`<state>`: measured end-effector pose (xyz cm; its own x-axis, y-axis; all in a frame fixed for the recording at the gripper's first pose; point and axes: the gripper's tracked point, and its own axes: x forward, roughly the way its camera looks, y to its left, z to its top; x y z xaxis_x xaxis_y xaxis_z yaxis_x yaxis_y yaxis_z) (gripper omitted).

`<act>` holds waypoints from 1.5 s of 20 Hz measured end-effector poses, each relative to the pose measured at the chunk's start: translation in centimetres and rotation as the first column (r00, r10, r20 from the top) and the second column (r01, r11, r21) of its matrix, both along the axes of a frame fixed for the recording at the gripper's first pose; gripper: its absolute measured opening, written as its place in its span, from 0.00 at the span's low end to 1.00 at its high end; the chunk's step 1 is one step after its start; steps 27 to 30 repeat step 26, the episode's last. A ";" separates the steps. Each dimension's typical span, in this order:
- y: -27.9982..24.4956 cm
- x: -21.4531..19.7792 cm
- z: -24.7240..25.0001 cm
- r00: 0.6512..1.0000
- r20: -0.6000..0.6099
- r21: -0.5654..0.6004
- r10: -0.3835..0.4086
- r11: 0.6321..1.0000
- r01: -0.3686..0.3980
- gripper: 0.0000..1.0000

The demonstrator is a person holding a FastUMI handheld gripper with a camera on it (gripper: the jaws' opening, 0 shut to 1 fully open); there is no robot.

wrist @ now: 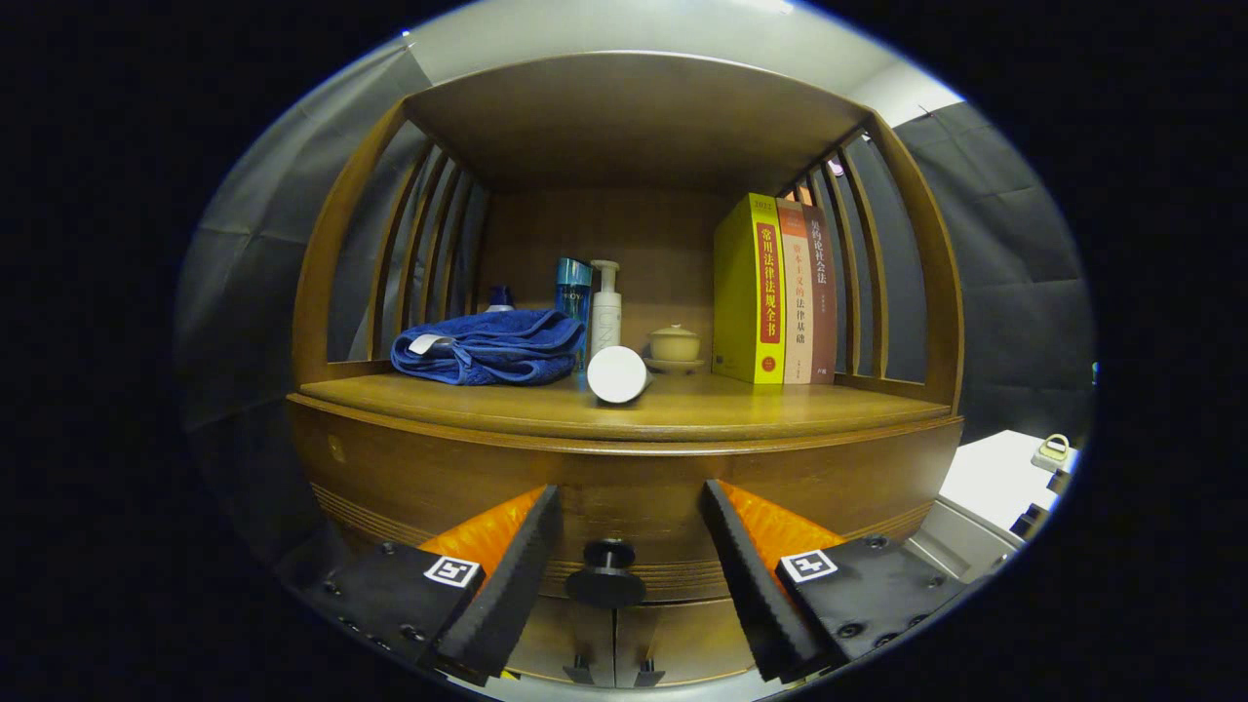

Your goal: Pull open the drawer, take out the items inside it, and place them on the countertop above the cabinet.

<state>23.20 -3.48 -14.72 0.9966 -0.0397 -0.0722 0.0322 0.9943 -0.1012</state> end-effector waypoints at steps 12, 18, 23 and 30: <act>-1.2 -5.0 2.7 0.999 -0.003 0.043 -0.042 0.998 0.042 0.96; -1.7 -12.6 8.9 0.998 0.034 0.060 -0.054 0.997 0.052 0.96; -0.8 -18.7 13.4 0.996 0.083 0.036 -0.035 0.999 0.032 0.96; -0.7 -21.1 13.9 0.996 0.081 0.032 -0.025 0.999 0.023 0.96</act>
